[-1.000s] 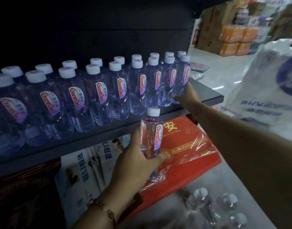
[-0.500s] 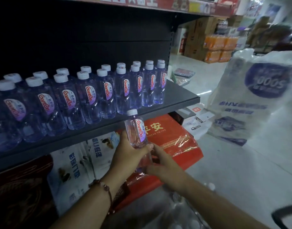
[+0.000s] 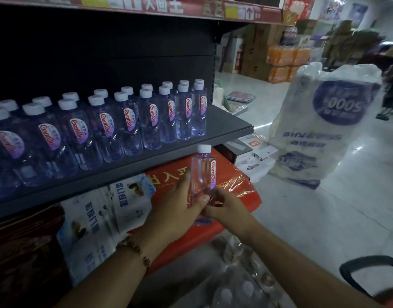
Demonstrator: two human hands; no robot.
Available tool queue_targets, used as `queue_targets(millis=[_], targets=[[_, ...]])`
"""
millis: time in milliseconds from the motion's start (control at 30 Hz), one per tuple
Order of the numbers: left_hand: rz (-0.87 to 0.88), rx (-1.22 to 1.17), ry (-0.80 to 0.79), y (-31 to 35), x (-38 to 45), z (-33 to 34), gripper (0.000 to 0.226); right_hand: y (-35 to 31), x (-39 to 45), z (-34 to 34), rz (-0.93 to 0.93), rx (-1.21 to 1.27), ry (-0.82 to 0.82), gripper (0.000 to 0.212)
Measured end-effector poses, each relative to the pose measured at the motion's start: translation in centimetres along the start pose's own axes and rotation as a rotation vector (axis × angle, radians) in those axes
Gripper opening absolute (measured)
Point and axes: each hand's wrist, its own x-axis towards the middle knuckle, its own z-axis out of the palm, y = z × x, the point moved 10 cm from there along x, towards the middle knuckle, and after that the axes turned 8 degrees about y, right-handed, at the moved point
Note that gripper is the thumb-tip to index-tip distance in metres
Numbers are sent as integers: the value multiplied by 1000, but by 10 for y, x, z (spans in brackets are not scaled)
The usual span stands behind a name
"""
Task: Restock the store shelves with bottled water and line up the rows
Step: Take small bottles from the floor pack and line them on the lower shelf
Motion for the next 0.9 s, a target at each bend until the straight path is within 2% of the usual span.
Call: queue_targets(millis=[100, 233, 333, 467, 633, 767, 900], targets=[[123, 424, 46, 4, 7, -11, 76, 2, 16, -16, 19, -14, 38, 25], [141, 580, 43, -6, 20, -7, 78, 2, 59, -49, 36, 18, 169, 32], [148, 611, 57, -9, 28, -6, 82, -13, 100, -70, 0, 7, 238, 31], [167, 620, 90, -11, 41, -2, 81, -47, 172, -90, -67, 9, 345, 41], [165, 640, 79, -21, 53, 9, 82, -51, 259, -96, -87, -203, 459, 37], [123, 630, 34, -39, 60, 12, 82, -32, 305, -90, -45, -336, 456, 51], [70, 617, 3, -53, 62, 8, 79, -32, 327, -87, -74, -391, 472, 53]])
